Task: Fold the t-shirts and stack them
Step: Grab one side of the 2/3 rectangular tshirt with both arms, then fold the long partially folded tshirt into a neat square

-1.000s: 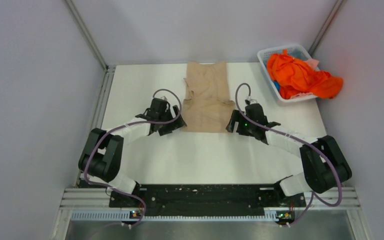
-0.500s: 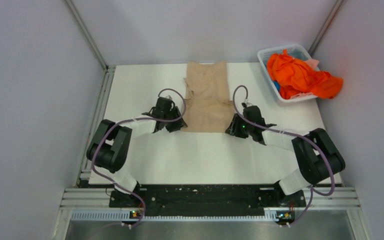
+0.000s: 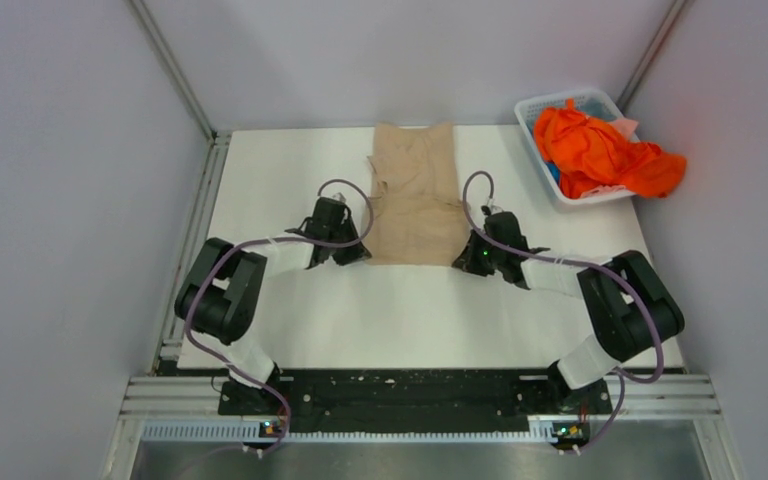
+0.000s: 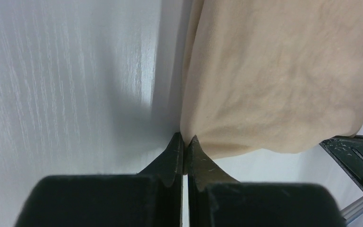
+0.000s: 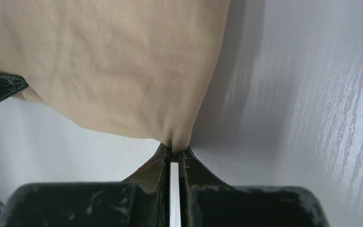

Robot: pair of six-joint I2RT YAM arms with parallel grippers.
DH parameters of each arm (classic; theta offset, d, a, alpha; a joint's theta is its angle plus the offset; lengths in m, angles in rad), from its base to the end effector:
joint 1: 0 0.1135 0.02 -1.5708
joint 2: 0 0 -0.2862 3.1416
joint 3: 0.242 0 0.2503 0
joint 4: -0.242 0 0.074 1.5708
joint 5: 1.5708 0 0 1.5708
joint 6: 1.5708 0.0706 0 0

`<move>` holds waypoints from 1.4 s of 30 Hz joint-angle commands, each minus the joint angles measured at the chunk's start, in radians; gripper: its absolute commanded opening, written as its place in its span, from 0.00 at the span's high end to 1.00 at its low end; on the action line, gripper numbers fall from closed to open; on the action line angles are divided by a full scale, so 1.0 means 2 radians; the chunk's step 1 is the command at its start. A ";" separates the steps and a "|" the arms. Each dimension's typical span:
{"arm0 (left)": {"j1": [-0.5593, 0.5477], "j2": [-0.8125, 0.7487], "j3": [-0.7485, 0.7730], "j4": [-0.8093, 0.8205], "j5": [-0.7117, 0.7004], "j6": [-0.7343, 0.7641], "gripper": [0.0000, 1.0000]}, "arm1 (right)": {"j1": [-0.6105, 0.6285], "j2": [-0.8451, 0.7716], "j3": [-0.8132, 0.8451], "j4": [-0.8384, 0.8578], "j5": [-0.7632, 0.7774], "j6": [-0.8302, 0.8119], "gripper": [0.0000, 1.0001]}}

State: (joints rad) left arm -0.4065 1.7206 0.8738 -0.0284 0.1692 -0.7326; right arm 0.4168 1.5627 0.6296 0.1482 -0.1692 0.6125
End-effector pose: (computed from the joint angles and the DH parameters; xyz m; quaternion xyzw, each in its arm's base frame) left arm 0.3265 -0.1535 0.1439 -0.1236 0.9290 -0.2500 0.2432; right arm 0.2806 0.1372 0.1387 0.0577 0.9192 0.2558 0.2937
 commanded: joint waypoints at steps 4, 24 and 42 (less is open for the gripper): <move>-0.020 -0.093 -0.119 -0.017 -0.036 -0.010 1.00 | 0.036 -0.076 -0.043 -0.055 0.023 0.013 1.00; -0.147 -0.451 -0.169 -0.139 -0.126 -0.060 1.00 | 0.129 -0.379 -0.028 -0.294 0.078 0.007 1.00; -0.034 -0.236 0.061 -0.111 -0.237 0.024 1.00 | 0.001 -0.200 0.184 -0.193 0.087 -0.094 1.00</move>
State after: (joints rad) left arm -0.5926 1.1683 0.9371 -0.2882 -0.3050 -0.7551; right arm 0.4789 1.0782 0.8772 -0.3058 -0.0044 0.5167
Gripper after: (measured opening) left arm 0.025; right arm 0.022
